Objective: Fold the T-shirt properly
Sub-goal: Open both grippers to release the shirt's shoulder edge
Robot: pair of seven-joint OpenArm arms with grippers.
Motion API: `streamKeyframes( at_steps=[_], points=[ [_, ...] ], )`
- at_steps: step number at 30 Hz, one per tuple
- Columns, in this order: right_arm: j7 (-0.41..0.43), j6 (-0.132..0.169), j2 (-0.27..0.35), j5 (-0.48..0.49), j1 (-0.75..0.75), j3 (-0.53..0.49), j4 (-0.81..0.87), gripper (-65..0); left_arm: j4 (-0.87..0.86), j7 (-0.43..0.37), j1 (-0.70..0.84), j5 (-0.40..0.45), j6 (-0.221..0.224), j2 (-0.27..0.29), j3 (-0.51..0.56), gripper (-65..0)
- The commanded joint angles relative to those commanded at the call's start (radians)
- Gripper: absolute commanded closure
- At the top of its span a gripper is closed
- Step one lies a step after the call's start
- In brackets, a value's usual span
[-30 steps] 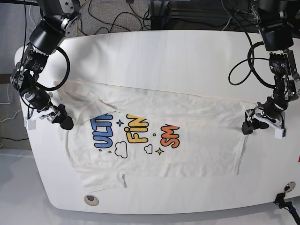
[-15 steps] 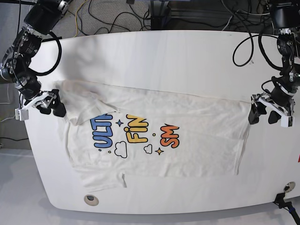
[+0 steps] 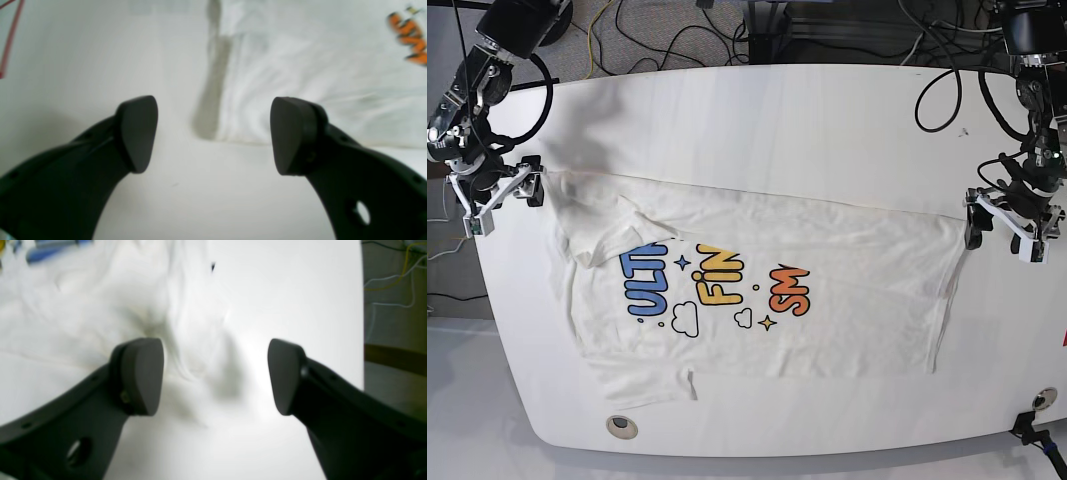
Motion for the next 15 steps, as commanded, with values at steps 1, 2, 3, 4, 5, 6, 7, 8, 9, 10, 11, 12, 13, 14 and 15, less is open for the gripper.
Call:
streamKeyframes(
  at_steps=[1, 2, 3, 4, 5, 6, 7, 8, 9, 10, 11, 12, 13, 14, 15],
  points=[
    [0.018, 0.012, -0.011, -0.035, -0.002, -0.014, 0.0, -46.5, 0.005, 0.0, 0.0, 0.011, 0.0, 0.014, 0.0, -49.8],
    [0.034, 0.018, -0.023, -0.066, -0.002, -0.026, -0.002, -46.5, 0.005, 0.0, 0.0, 0.028, 0.0, 0.02, 0.0, -49.8],
    [0.046, 0.018, -0.038, -0.091, -0.003, -0.031, -0.003, -46.5, 0.008, 0.0, 0.0, 0.043, 0.0, 0.025, 0.0, -49.9],
    [0.054, 0.018, -0.054, -0.11, -0.003, -0.032, -0.003, -46.5, 0.011, 0.0, 0.0, 0.057, 0.0, 0.025, 0.0, -49.9],
    [0.061, 0.018, -0.064, -0.126, -0.003, -0.032, -0.003, -46.5, 0.012, 0.0, 0.0, 0.064, 0.0, 0.026, 0.0, -49.9],
    [0.061, 0.018, -0.071, -0.14, -0.002, -0.034, -0.003, -46.5, 0.014, 0.0, 0.0, 0.068, 0.0, 0.026, 0.0, -49.9],
    [0.064, 0.018, -0.075, -0.152, -0.002, -0.034, -0.005, -46.5, 0.014, 0.0, 0.0, 0.069, 0.0, 0.026, 0.0, -49.9],
    [0.078, 0.018, -0.075, -0.163, -0.002, -0.034, -0.005, -46.5, 0.014, 0.0, 0.0, 0.069, 0.0, 0.026, 0.0, -49.9],
    [0.092, 0.018, -0.077, -0.172, -0.002, -0.035, -0.018, -46.5, 0.014, 0.0, 0.002, 0.069, 0.0, 0.026, 0.0, -49.9],
    [0.103, 0.018, -0.075, -0.178, 0.0, -0.035, -0.041, -46.5, 0.014, 0.0, 0.003, 0.069, 0.0, 0.026, 0.0, -49.9],
    [0.118, 0.018, -0.072, -0.186, 0.002, -0.035, -0.069, -46.5, 0.017, 0.0, 0.003, 0.069, 0.0, 0.026, 0.0, -49.9],
    [0.14, 0.018, -0.069, -0.189, 0.003, -0.035, -0.091, -46.5, 0.017, 0.0, 0.003, 0.071, 0.0, 0.026, 0.0, -49.9],
    [0.167, 0.018, -0.068, -0.193, 0.003, -0.035, -0.114, -46.5, 0.018, 0.0, 0.005, 0.071, 0.0, 0.026, 0.0, -49.9],
    [0.19, 0.018, -0.068, -0.195, 0.002, -0.035, -0.13, -46.5, 0.018, 0.0, 0.005, 0.071, 0.0, 0.026, 0.0, -49.9],
    [0.203, 0.018, -0.066, -0.195, 0.0, -0.034, -0.146, -46.5, 0.018, 0.0, 0.005, 0.072, 0.0, 0.026, 0.0, -49.9]
  ],
)
